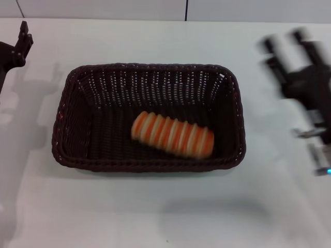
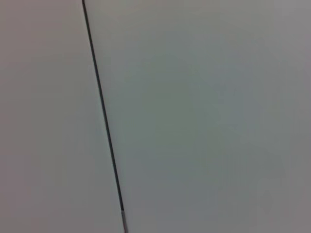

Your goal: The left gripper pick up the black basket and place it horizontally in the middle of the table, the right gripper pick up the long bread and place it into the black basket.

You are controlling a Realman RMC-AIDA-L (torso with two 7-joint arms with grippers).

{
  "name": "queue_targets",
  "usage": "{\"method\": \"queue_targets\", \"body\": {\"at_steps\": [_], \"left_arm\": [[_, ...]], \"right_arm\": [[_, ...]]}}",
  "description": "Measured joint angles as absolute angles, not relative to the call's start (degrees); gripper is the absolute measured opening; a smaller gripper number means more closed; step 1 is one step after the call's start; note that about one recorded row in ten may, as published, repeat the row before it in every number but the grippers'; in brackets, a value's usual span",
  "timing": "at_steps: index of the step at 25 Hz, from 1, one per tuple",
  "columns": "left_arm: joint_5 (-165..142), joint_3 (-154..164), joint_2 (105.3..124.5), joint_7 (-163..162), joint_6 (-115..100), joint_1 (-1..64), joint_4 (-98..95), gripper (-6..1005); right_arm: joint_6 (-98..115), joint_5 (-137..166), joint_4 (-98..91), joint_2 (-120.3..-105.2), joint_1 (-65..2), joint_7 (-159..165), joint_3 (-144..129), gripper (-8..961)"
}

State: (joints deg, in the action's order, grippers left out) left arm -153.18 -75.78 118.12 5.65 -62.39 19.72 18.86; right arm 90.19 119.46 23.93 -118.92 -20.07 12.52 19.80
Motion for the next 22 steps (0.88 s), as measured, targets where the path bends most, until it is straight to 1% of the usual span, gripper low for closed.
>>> {"method": "queue_targets", "body": {"at_steps": [2, 3, 4, 10, 14, 22], "left_arm": [[-152.92, -75.87, 118.13, 5.64, -62.43, 19.62, 18.74, 787], [-152.83, -75.98, 118.13, 5.63, -62.46, 19.5, 18.62, 787], [-152.81, -76.11, 118.13, 5.61, -62.46, 19.38, 18.59, 787], [-152.73, -76.67, 118.21, 5.55, -62.57, 18.5, 18.58, 787], [-152.73, -77.14, 118.38, 5.53, -63.05, 18.08, 18.62, 787], [-152.75, -77.35, 118.5, 5.53, -63.75, 17.29, 18.63, 787]], "right_arm": [[92.64, 119.38, 21.69, -119.08, -17.54, 12.57, 23.9, 749], [94.82, 119.29, 20.68, -119.08, -14.73, 12.57, 27.63, 756], [94.82, 119.29, 20.68, -119.08, -14.73, 12.57, 27.63, 762], [97.1, 119.14, 18.38, -119.22, -8.14, 12.91, 35.68, 801], [96.82, 117.43, 18.09, -119.38, -6.63, 12.93, 36.68, 817], [95.97, 116.82, 17.02, -119.41, -6.58, 12.94, 36.73, 825]]}}
